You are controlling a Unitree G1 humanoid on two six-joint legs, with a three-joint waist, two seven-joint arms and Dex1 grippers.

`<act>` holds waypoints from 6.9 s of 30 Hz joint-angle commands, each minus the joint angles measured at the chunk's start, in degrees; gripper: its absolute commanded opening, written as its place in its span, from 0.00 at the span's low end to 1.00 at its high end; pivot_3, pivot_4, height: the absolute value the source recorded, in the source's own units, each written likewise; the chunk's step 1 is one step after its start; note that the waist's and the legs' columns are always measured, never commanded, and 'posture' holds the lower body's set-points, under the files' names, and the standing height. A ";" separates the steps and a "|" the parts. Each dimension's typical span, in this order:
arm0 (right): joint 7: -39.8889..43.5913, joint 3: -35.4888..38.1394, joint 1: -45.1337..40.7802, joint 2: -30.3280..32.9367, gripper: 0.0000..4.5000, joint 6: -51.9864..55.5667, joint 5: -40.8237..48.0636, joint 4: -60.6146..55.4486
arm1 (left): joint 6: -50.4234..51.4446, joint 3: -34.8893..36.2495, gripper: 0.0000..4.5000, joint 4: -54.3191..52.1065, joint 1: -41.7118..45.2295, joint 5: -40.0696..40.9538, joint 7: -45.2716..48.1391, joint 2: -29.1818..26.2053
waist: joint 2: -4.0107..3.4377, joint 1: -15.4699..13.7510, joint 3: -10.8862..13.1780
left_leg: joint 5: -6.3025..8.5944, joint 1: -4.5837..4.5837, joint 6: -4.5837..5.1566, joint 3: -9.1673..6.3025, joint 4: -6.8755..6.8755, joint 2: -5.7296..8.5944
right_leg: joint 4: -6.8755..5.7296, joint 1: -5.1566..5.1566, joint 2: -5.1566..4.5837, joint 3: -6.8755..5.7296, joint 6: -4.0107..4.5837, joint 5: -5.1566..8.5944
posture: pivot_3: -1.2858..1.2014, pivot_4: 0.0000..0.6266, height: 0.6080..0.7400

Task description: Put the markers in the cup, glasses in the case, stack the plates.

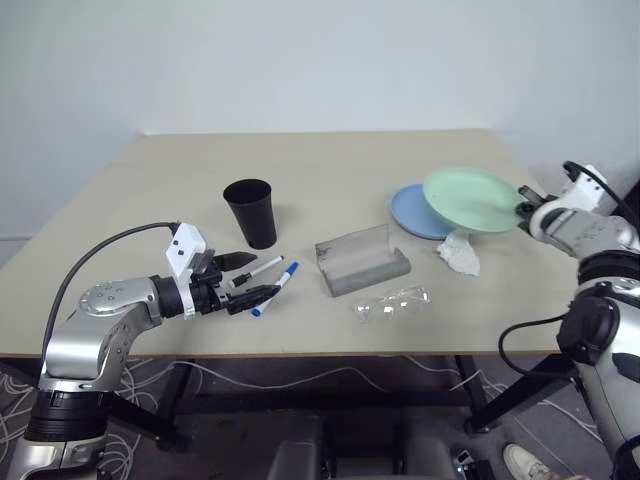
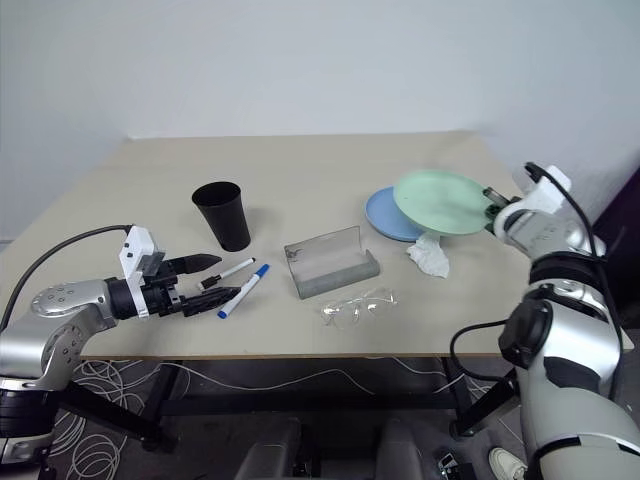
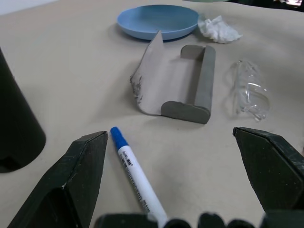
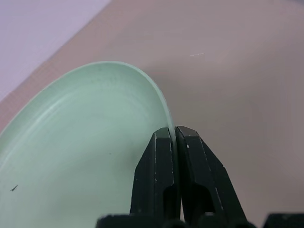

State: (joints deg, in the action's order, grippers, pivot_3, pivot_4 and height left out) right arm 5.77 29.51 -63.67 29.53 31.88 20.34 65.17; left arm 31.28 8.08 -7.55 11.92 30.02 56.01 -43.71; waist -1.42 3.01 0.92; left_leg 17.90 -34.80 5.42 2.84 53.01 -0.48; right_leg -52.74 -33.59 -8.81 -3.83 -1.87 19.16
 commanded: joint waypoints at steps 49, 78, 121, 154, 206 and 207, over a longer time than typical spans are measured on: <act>34.79 -31.50 12.42 1.63 1.00 10.13 -16.31 -32.86 | 3.88 4.07 1.00 -7.88 -3.32 3.76 -5.33 0.20 | 0.00 -0.29 -0.02 | 0.03 0.20 -0.10 0.11 -0.10 -0.13 | 0.00 -0.03 0.45 0.43 0.00 0.01 | 0.52 0.00 0.16; 29.83 -30.52 19.70 1.10 0.18 6.62 -16.45 -34.04 | 3.94 4.24 1.00 -8.24 -4.14 3.71 -5.49 0.19 | 0.03 -0.37 -0.02 | 0.14 0.17 -0.28 0.12 -0.05 -0.10 | 0.02 -0.04 0.31 0.36 -0.01 0.01 | 0.52 0.00 0.16; 17.67 -27.75 -6.07 -9.07 0.53 -27.08 -18.73 6.77 | 4.15 4.31 1.00 -8.60 -3.56 3.59 -6.80 1.06 | 0.09 -0.25 -0.04 | 0.19 0.03 -0.44 0.04 -0.05 -0.04 | -0.17 -0.22 0.20 0.16 0.05 0.04 | 0.52 0.00 0.16; 64.19 -24.32 26.56 19.44 1.00 -2.67 -1.80 -59.75 | 7.51 -21.05 1.00 -1.05 25.12 -10.89 -7.60 11.02 | 0.18 -0.47 -0.04 | 0.29 0.22 -0.40 -0.22 0.28 -0.32 | 0.07 0.26 0.65 0.29 -0.25 0.22 | 0.52 0.00 0.16; 52.09 -16.48 44.13 24.27 1.00 5.06 5.35 -77.66 | 5.42 -45.09 0.88 24.09 43.69 -31.64 4.21 30.03 | 0.23 -1.92 0.00 | 0.38 -0.12 0.16 -0.28 0.43 0.00 | 0.16 0.23 -0.15 -0.01 -0.20 0.24 | 0.52 0.00 0.16; 52.08 -16.47 44.16 24.28 1.00 5.04 5.37 -77.68 | 5.33 -45.13 0.88 24.13 43.64 -31.83 4.44 30.07 | 0.23 -1.92 0.00 | 0.38 -0.12 0.17 -0.28 0.44 0.00 | 0.16 0.23 -0.15 -0.01 -0.20 0.24 | 0.52 0.00 0.16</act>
State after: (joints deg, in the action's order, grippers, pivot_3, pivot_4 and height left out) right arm 58.31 10.95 -19.13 52.70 37.37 24.76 -10.74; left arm 37.47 -37.33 16.66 54.79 -1.18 60.09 -13.72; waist -1.19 1.09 0.92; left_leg 18.28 -34.92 5.59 2.56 53.44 -0.48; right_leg -52.58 -33.35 -8.96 -3.84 -2.07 19.41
